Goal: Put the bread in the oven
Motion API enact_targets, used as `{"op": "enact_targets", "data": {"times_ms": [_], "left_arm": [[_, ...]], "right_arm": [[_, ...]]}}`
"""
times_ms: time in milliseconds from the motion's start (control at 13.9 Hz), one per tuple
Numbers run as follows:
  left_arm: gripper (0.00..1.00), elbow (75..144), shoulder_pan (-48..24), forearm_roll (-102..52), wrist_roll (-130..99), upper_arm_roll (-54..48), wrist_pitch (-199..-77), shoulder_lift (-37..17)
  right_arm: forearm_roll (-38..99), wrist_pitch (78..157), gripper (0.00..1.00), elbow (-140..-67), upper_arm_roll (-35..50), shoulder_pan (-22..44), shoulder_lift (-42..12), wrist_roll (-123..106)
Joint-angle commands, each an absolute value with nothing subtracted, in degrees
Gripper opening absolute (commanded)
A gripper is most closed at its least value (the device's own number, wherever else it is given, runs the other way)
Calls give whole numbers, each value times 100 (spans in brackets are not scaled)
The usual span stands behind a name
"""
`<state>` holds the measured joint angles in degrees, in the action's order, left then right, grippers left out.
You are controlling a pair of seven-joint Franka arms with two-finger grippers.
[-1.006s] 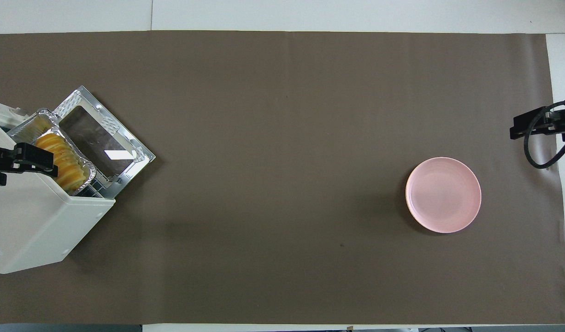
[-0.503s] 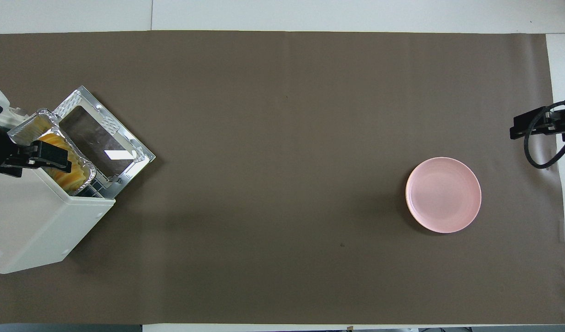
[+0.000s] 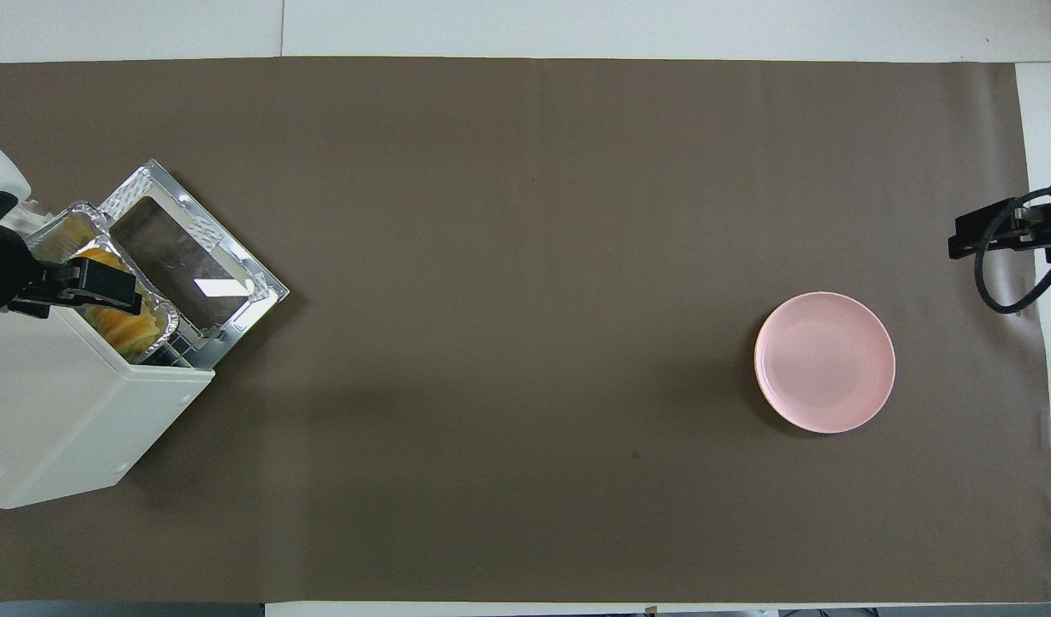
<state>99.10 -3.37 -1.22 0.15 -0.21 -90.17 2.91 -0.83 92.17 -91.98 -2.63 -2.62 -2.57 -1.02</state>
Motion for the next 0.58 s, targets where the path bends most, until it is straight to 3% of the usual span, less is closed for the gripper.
{"op": "enact_targets", "data": {"times_ms": [0,503], "left_arm": [[100,9659,-220,-132,123,-228,-8912,255],[100,9703,-220,-158,97,-422,-9079,255]], "right_arm": [[-62,9167,100,-9299,-246,-308,-158,-193],[-62,9167,100,-9299,-246,-308,-158,-202]]}}
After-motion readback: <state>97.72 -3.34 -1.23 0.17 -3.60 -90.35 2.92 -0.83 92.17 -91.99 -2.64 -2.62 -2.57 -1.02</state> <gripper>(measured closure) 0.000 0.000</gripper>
